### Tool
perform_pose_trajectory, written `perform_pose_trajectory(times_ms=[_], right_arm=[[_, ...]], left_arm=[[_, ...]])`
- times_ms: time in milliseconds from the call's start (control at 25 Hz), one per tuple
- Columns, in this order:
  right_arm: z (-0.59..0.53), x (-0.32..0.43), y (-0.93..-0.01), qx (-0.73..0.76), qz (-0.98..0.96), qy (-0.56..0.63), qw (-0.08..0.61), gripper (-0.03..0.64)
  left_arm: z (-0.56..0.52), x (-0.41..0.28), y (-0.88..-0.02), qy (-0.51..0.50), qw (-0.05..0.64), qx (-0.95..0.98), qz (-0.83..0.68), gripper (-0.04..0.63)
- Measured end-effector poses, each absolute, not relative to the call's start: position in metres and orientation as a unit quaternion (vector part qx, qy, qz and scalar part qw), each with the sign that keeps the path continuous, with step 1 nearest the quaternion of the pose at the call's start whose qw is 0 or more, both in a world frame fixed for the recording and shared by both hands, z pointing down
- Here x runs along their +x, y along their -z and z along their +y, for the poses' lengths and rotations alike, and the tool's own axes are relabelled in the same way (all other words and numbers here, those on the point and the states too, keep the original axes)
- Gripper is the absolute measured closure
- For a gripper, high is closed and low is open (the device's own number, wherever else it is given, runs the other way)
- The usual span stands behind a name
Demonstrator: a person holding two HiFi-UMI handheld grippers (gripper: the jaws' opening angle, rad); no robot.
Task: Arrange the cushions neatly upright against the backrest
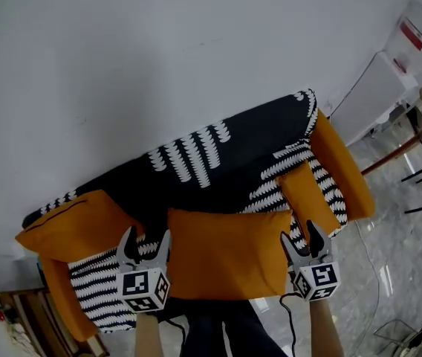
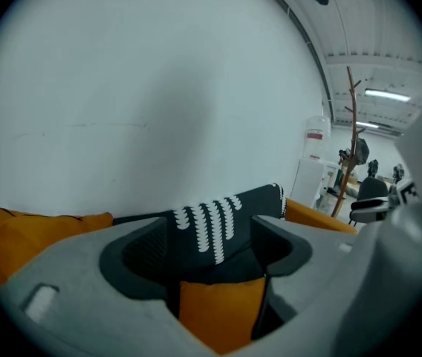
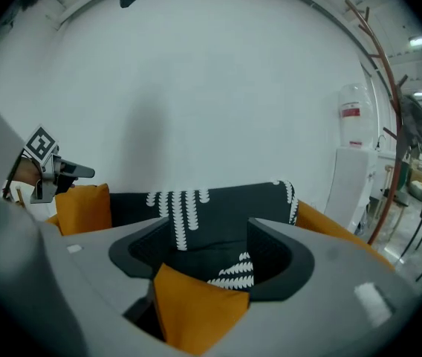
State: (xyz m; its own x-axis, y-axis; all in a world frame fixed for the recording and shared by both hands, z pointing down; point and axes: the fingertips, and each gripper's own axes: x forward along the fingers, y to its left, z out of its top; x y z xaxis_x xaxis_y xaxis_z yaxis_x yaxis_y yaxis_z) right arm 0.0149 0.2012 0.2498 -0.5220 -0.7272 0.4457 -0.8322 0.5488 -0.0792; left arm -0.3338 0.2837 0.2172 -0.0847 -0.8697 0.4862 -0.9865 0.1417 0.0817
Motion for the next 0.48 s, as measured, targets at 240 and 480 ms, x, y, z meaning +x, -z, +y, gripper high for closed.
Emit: perform_pose_trajectory(times_ms=[240,480], right_arm=[[0.202,0.026,-0.315,0.457,-0.842,-0.19,0.216,0.278],[0.206,0.037,-0.378,0.454,-0.823,-0.223,0.259,0.272]], left_arm=[[0.28,-0.334,-0.29,-0.182,0.26,0.644,-0.696,0.237],[0.287,-0.335,-0.361,-0.212,0.303,0.64,-0.674,0.236]])
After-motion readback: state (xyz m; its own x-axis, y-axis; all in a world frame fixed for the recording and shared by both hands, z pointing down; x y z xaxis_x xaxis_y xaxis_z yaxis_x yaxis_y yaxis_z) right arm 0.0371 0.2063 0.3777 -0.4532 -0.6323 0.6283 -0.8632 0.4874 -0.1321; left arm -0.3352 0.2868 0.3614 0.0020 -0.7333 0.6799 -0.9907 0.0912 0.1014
